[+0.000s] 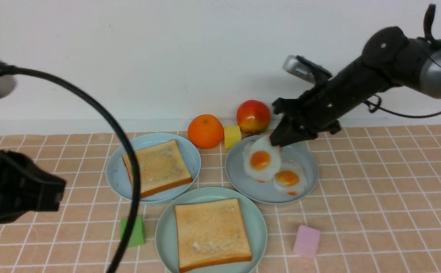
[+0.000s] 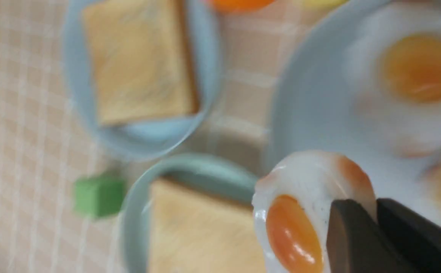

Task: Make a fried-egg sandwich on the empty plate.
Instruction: Use the right arm to place the fried egg on the slice of bread in the middle, then use the left arm to grab a slice of bread

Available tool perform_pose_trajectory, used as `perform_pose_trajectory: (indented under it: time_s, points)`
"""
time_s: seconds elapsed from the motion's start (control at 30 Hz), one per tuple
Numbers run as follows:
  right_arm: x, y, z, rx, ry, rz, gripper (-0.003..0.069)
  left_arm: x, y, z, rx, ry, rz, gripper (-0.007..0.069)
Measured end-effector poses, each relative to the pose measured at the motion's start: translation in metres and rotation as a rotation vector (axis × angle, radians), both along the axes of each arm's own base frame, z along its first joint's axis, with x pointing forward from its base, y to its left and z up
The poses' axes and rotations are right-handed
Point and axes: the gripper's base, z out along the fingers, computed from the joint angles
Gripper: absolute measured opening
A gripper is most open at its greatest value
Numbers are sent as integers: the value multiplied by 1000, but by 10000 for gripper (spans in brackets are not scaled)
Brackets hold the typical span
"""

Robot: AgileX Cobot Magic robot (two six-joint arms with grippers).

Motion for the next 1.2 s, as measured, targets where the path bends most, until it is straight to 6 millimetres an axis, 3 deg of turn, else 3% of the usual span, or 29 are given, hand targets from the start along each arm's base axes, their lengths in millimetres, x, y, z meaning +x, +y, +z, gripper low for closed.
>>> perform_pose_trajectory:
  time_s: [0.1,0.13,0.33,0.6,0.7,0.83,0.9,0.93,0.97,1.0,1.07,1.1,1.13,1.17,1.2]
  points:
    - [-16,27,-10,27,28,87,74,-1,1,-1,-1,25,14,-11]
    - [-27,45,-17,32,37,134,74,-1,1,-2,-1,32,16,-10]
    - [-47,81,-37,52,41,198,74,-1,1,-2,1,33,19,-3]
    - [-49,87,-55,10,74,202,89,0,1,-3,3,37,19,1]
    - [-49,85,-57,-24,67,212,141,2,0,-4,5,44,19,4]
    - [-50,79,-49,-101,8,244,317,9,-3,-6,1,33,22,9]
    - [-51,73,-27,-145,-80,258,427,19,-6,-8,-8,12,26,15]
    - [-51,73,-24,-143,-86,257,427,20,-7,-8,-9,11,26,15]
    - [-54,69,-6,-161,-139,265,477,26,-9,-10,-15,6,32,17]
    - [-55,67,0,-171,-155,268,487,30,-11,-12,-19,6,37,18]
    - [-68,56,44,-199,-245,267,523,51,-19,-24,-41,29,74,22]
    - [-75,52,60,-212,-278,268,526,58,-21,-29,-47,44,91,22]
    - [-76,51,63,-215,-287,267,526,61,-22,-32,-45,52,95,23]
    - [-87,43,87,-235,-332,267,519,75,-26,-43,-47,99,139,27]
    - [-93,38,99,-245,-355,264,510,83,-28,-49,-40,122,155,29]
